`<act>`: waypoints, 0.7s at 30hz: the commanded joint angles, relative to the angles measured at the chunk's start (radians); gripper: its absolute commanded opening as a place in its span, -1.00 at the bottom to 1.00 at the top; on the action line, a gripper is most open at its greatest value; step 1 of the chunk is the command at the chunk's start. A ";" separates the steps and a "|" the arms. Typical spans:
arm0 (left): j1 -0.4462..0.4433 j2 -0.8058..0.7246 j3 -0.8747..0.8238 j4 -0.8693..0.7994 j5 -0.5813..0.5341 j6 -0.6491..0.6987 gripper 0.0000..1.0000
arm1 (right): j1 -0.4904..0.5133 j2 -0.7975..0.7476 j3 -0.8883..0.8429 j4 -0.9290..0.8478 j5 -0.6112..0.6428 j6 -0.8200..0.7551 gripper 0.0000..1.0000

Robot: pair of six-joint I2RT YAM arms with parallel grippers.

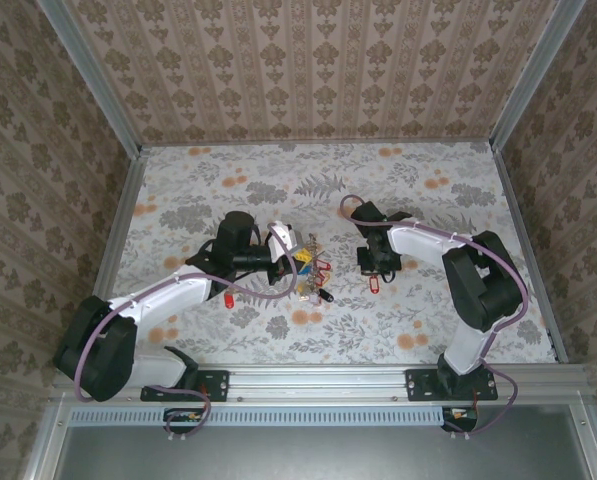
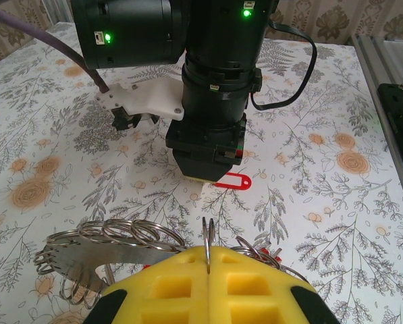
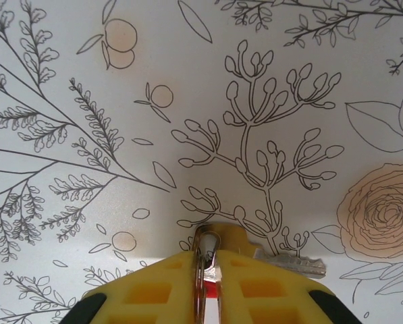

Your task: Put the keys on the keyring

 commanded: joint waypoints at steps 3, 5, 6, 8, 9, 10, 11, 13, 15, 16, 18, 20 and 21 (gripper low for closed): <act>0.002 -0.024 0.018 0.034 0.021 0.010 -1.00 | 0.005 -0.029 -0.007 -0.024 0.026 0.018 -0.72; 0.002 -0.024 0.019 0.035 0.023 0.010 -1.00 | 0.005 -0.033 -0.008 -0.025 0.025 0.018 -0.75; 0.002 -0.024 0.019 0.034 0.024 0.010 -1.00 | 0.005 -0.036 -0.008 -0.023 0.023 0.018 -0.76; 0.002 -0.024 0.020 0.033 0.023 0.010 -1.00 | 0.005 -0.045 -0.012 -0.022 0.023 0.015 -0.78; 0.002 -0.024 0.021 0.032 0.023 0.010 -1.00 | 0.006 -0.051 -0.014 -0.019 0.021 0.012 -0.81; 0.002 -0.024 0.021 0.034 0.022 0.010 -1.00 | 0.005 -0.059 -0.018 -0.016 0.016 0.007 -0.84; 0.002 -0.023 0.021 0.034 0.021 0.010 -1.00 | 0.006 -0.068 -0.021 -0.011 0.007 -0.004 -0.84; 0.002 -0.022 0.022 0.031 0.022 0.008 -1.00 | 0.010 -0.099 -0.037 0.014 -0.023 -0.038 -0.84; 0.002 -0.021 0.021 0.036 0.023 0.006 -1.00 | 0.011 -0.141 -0.066 0.054 -0.061 -0.068 -0.84; 0.002 -0.022 0.021 0.036 0.024 0.005 -1.00 | 0.011 -0.164 -0.091 0.093 -0.099 -0.096 -0.84; 0.002 -0.022 0.019 0.042 0.021 0.004 -1.00 | 0.009 -0.189 -0.134 0.172 -0.199 -0.140 -0.84; 0.002 -0.017 0.020 0.043 0.025 0.004 -1.00 | 0.011 -0.169 -0.122 0.154 -0.250 -0.160 -0.84; 0.002 -0.017 0.022 0.044 0.026 0.002 -1.00 | 0.012 -0.152 -0.112 0.140 -0.261 -0.165 -0.83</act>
